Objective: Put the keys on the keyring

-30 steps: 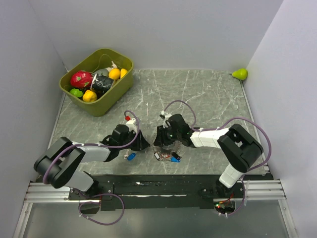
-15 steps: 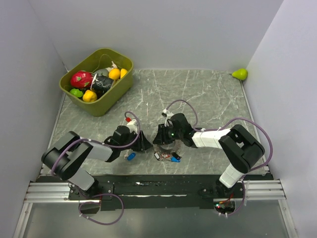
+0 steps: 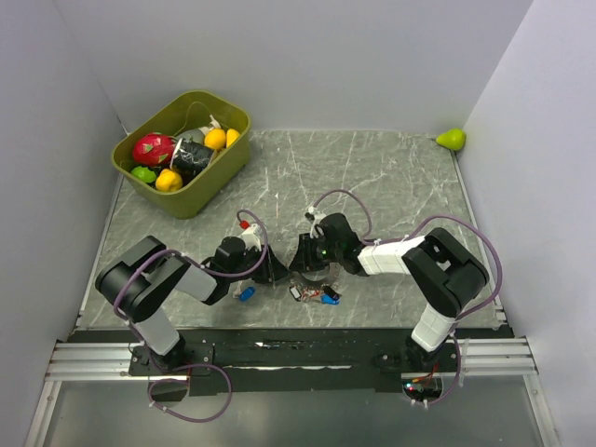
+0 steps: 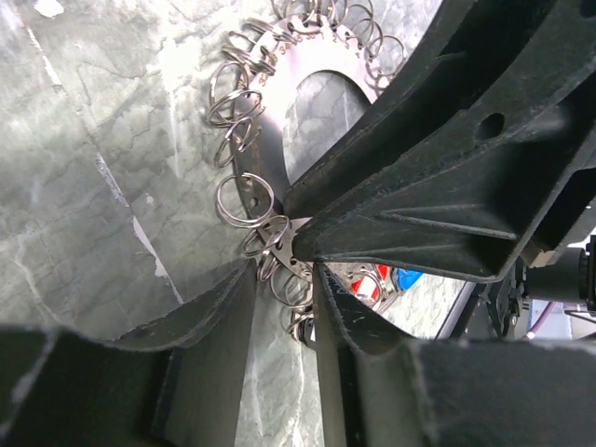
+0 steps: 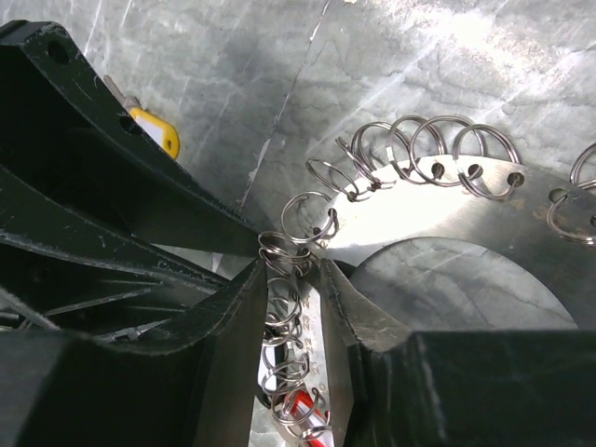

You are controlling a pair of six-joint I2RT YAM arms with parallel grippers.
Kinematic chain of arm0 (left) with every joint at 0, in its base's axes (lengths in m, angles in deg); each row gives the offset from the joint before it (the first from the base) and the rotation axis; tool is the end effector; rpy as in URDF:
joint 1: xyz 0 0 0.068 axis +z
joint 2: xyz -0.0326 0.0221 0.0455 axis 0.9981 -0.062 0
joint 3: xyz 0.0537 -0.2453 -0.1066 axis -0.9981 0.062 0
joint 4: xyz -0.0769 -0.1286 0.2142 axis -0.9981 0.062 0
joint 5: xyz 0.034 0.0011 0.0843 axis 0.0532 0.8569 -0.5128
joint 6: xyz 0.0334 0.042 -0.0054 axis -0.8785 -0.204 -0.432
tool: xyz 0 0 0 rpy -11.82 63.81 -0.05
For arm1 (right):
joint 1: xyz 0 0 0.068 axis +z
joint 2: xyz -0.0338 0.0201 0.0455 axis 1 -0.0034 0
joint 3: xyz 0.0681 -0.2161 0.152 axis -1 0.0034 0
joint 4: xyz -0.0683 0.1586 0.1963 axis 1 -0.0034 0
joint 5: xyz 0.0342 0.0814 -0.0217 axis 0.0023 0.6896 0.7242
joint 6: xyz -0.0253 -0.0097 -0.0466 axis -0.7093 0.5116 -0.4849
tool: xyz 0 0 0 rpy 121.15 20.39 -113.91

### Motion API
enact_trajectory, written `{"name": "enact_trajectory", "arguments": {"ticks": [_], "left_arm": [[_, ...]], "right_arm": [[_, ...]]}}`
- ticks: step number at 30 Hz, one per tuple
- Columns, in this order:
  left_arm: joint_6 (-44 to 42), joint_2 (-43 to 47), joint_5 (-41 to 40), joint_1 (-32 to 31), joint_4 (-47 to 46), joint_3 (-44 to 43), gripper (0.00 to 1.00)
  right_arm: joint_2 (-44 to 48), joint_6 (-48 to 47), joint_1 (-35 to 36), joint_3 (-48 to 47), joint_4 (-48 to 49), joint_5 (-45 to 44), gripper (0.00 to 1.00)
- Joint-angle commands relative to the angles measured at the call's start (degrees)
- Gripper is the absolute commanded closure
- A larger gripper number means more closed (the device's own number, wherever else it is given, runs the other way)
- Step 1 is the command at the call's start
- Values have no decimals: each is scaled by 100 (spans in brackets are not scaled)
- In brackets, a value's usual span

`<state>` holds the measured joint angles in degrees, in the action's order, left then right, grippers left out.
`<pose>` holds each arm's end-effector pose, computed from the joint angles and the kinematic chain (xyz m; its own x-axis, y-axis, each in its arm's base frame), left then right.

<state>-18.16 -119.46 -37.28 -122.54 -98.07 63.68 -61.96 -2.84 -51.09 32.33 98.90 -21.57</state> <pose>0.2048 -0.1661 0.1083 -0.8188 -0.1818 -0.5445 0.3615 0.5735 -0.7351 0.2403 0.2109 0.1358 -0.8301 -0.0863 -0.5509 -0.4679 0.6451 0.6041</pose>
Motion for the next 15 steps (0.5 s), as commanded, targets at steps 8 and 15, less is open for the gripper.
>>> {"name": "enact_trajectory", "arguments": {"ticks": [8, 15], "left_arm": [[-145, -236, -185, -20, -18, -76, 82], [-286, -201, -106, -20, 52, -146, 99]], "right_arm": [[-105, 118, -92, -104, 296, 271, 65], [167, 39, -145, -16, 252, 297, 64]]}}
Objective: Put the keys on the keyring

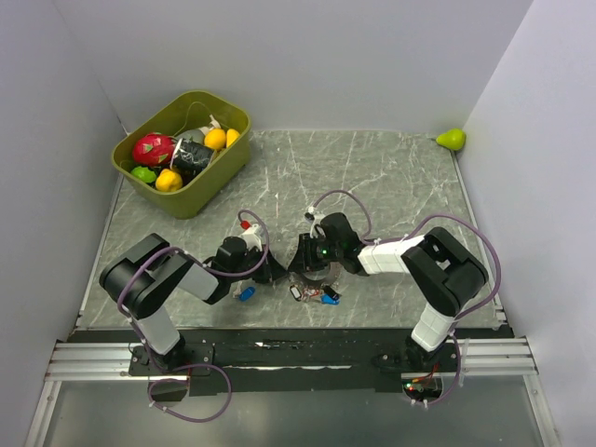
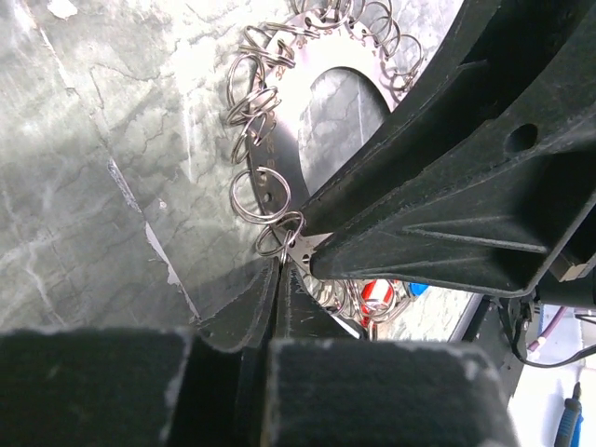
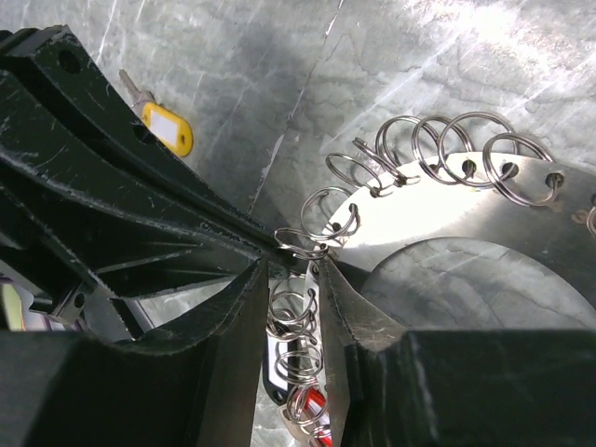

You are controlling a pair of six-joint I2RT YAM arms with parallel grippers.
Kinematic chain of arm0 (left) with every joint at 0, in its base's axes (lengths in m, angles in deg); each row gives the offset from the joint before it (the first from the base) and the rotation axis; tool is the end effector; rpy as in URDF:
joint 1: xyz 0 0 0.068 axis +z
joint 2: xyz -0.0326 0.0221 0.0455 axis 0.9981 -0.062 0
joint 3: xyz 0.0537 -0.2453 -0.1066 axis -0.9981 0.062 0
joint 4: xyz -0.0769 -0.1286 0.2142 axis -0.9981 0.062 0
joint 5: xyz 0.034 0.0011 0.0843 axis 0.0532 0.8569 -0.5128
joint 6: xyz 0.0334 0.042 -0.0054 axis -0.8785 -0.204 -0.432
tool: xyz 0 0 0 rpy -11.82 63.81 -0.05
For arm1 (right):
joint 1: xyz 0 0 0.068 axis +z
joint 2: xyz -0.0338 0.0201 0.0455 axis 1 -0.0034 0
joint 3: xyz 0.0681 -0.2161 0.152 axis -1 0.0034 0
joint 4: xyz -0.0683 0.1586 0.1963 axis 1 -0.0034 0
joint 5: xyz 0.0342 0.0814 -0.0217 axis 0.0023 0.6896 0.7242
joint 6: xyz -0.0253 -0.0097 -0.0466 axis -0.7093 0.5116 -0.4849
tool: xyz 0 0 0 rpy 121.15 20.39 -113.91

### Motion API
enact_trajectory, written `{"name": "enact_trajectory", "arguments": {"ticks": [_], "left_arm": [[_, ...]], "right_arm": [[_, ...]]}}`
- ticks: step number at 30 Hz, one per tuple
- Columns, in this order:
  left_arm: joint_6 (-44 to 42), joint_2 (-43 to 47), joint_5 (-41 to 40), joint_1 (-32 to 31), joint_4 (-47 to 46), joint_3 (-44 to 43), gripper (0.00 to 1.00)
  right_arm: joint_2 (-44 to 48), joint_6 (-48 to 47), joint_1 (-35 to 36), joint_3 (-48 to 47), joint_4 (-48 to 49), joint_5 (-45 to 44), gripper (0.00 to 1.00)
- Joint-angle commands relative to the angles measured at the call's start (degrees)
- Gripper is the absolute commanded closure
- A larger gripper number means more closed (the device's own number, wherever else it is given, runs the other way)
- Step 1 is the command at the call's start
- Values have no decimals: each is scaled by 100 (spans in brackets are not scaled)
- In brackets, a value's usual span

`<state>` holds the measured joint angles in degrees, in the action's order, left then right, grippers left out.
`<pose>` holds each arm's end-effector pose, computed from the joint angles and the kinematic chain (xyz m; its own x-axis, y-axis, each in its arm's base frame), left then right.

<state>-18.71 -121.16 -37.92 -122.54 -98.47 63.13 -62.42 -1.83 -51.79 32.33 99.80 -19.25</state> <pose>0.2073 -0.1675 0.1037 -0.8178 -0.1780 -0.5473 0.3579 0.5874 -0.7259 0.2427 0.2094 0.1351 -0.8420 -0.0779 -0.5339 -0.4595 0.6223 0.6338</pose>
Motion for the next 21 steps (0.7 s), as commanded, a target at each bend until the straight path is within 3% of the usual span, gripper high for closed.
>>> {"name": "enact_trajectory", "arguments": {"ticks": [1, 10, 21], "left_arm": [[-257, 4, -34, -20, 109, -91, 99], [-600, 838, 221, -29, 608, -162, 99], [-1198, 2481, 125, -99, 2059, -364, 99]], "right_arm": [[326, -71, -93, -7, 137, 57, 64], [1399, -299, -286, 309, -110, -84, 59], [2681, -475, -436, 748, -13, 241, 34]]}}
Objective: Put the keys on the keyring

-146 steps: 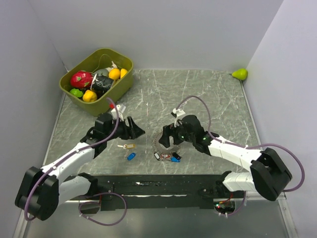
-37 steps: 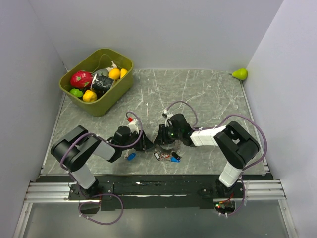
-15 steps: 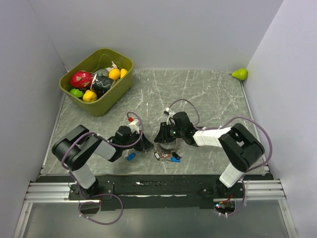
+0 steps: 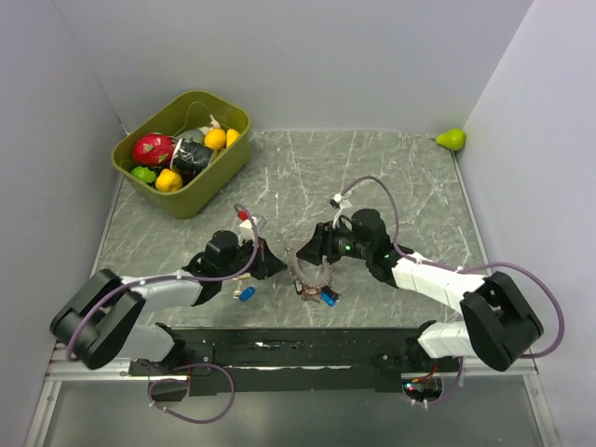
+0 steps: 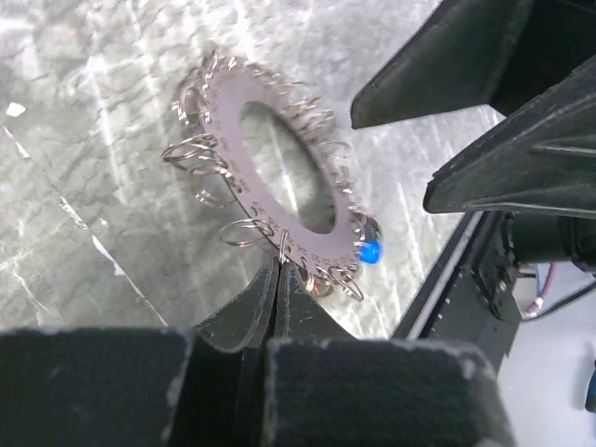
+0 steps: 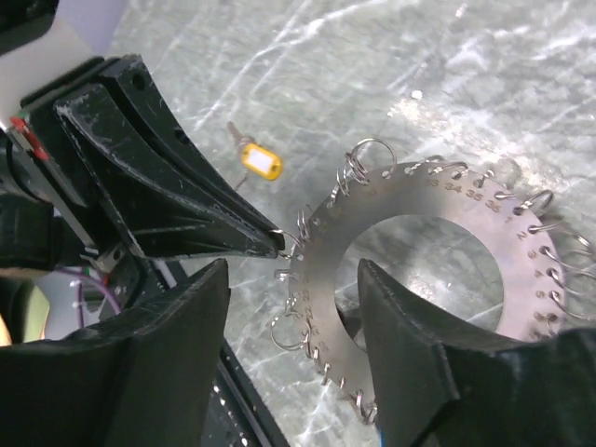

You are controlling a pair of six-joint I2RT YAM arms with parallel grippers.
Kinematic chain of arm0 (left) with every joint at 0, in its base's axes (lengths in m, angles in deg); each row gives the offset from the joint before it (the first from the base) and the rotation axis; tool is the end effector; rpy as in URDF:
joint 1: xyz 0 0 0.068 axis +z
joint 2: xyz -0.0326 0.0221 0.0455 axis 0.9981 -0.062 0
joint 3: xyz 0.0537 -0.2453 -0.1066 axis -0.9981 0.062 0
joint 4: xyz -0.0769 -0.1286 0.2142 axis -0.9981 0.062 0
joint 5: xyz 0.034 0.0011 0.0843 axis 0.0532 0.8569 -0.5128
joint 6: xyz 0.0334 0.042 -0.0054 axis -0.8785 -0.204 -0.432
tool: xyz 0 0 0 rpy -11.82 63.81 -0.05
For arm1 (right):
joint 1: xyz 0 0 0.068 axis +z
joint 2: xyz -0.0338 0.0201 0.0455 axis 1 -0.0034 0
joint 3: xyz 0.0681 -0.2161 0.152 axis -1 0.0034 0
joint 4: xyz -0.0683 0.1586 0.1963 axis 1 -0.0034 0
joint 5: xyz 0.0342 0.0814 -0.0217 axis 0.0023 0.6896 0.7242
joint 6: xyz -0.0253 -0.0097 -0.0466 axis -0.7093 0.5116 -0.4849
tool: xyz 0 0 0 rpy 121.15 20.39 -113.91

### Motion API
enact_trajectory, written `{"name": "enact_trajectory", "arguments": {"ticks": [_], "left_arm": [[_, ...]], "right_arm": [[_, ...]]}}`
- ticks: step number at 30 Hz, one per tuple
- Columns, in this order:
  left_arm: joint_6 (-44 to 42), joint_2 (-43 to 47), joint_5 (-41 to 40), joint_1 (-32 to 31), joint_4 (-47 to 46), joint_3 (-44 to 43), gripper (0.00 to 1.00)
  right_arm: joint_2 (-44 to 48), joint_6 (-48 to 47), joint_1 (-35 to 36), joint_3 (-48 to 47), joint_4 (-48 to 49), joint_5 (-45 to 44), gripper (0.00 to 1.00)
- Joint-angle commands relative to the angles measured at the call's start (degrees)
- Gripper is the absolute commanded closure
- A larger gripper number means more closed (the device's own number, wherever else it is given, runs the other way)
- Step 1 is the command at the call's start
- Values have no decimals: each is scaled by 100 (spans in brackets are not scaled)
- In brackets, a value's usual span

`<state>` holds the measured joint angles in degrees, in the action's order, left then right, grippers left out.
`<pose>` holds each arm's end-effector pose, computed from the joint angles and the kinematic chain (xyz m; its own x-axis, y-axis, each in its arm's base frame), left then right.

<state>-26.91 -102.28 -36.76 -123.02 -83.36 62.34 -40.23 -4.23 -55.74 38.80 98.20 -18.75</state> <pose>0.1935 -0.1609 0.1607 -0.7217 -0.1084 -0.6836 0.5245 0.5588 -0.6423 0.2169 0.1658 0.2071 -0.6980 0.0381 -0.7151 -0.5771 0.5614 0.5932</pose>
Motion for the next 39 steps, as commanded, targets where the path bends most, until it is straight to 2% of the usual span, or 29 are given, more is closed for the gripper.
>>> {"name": "enact_trajectory", "arguments": {"ticks": [1, 4, 9, 15, 19, 28, 39], "left_arm": [[-422, 699, 18, -69, 672, -311, 99], [-580, 1138, 0, -95, 1146, -452, 99], [-809, 1815, 123, -157, 1691, -593, 99], [-888, 2194, 650, -174, 1868, -760, 99], [-871, 2299, 922, -201, 1842, -830, 99], [-800, 2431, 1432, -236, 1631, -856, 99], [-686, 2519, 1591, -289, 1517, -883, 99]], "right_arm": [[543, -287, -40, 128, 173, 234, 32], [850, -454, -40, 260, 304, 445, 25], [1360, -761, -31, 541, 647, 990, 21], [1712, -762, -14, 638, 1104, 1833, 27], [1791, -665, 21, 585, 1262, 2167, 37], [1440, -578, 127, 462, 1508, 2362, 41], [992, -322, 162, 392, 1852, 2432, 45]]}}
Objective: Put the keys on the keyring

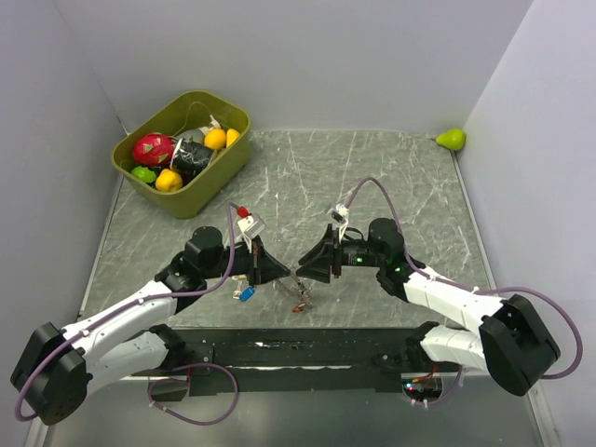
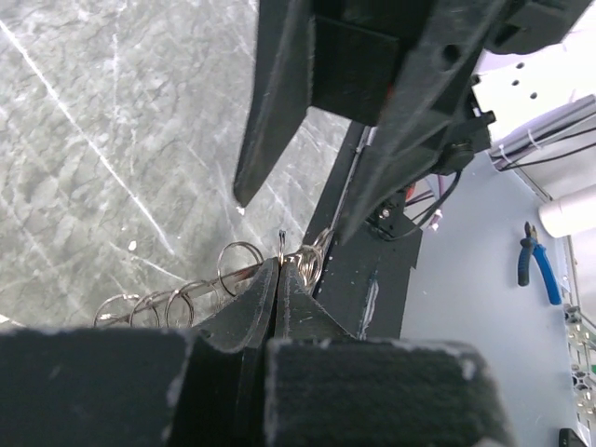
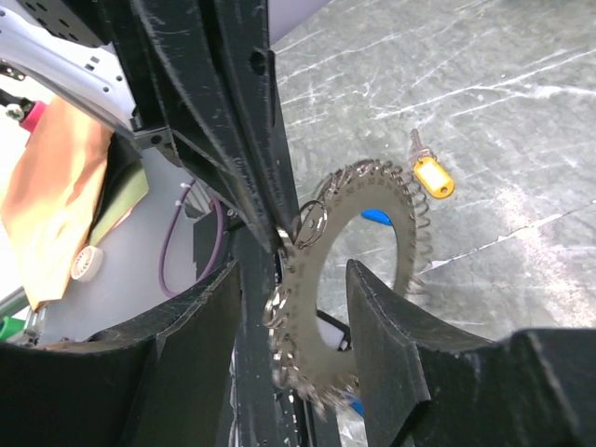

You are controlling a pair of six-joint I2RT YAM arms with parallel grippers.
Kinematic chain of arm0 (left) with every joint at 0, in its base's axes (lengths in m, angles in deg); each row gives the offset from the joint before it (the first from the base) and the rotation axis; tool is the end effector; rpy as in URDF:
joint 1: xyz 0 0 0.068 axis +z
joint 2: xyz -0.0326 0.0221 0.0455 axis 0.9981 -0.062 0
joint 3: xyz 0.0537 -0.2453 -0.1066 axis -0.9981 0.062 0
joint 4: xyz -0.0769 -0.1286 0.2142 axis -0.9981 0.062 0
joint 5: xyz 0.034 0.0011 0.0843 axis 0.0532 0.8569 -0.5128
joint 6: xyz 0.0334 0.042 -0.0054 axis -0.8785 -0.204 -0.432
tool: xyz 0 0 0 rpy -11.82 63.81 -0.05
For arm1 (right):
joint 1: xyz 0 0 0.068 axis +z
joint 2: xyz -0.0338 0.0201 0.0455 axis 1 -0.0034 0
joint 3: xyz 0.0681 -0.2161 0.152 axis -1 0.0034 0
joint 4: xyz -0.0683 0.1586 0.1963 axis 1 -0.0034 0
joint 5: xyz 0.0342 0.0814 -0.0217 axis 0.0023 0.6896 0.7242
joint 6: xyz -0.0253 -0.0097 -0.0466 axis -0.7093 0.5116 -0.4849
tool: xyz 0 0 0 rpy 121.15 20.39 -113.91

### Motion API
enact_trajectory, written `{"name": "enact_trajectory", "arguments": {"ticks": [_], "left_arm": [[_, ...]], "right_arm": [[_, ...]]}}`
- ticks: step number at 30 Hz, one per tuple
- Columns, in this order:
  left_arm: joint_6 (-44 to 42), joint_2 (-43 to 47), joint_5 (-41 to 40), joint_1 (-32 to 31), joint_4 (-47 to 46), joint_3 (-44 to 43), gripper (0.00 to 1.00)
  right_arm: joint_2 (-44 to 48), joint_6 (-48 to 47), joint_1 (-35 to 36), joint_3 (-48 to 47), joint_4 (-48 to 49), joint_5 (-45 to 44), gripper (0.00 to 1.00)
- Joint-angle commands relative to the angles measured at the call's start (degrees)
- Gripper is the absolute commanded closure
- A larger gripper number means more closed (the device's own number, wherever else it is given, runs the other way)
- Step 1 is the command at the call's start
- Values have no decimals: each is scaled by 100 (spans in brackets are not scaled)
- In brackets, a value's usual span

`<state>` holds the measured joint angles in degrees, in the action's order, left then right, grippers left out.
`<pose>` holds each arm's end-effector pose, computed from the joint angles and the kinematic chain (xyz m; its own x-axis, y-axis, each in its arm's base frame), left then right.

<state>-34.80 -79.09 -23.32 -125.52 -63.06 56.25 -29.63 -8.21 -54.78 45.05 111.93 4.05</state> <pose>0.1535 -0.1518 0.2483 -0.5818 0.0134 -0.8132 0.7791 0.2961 -0.5525 0.1772 0.1571 0.2407 -0.4892 -0.0167 -0.8720 -0.8671 0.1175 0.4841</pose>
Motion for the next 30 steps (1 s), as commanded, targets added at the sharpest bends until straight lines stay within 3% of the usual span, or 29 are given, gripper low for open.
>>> {"name": "enact_trajectory", "arguments": {"ticks": [1, 8, 11, 14, 15, 17, 20, 23, 27, 30], "left_arm": [[103, 200, 247, -48, -523, -273, 99], [94, 139, 212, -83, -496, -299, 99], [103, 121, 220, -92, -558, -299, 99], [112, 121, 203, -92, -523, -299, 99], [112, 130, 194, -92, -523, -299, 99], [112, 191, 98, -92, -488, -299, 99], [129, 349, -139, -83, -365, -299, 98], [269, 604, -464, -92, -242, -317, 84], [603, 1008, -772, -92, -338, -221, 42], [770, 1281, -860, -83, -470, -150, 30]], "right_arm": [[-86, 75, 101, -251, 488, 161, 45], [-226, 93, 224, -286, 576, 153, 49], [-340, 119, 224, -277, 672, 205, 55], [-420, 216, 241, -277, 795, 284, 69], [-420, 233, 242, -277, 821, 310, 85], [-420, 225, 242, -303, 813, 346, 100], [-315, 181, 233, -303, 717, 328, 100], [-130, 111, 241, -321, 533, 241, 100], [256, 58, 242, -181, 453, -181, 100], [608, 93, 242, -67, 444, -462, 100]]}}
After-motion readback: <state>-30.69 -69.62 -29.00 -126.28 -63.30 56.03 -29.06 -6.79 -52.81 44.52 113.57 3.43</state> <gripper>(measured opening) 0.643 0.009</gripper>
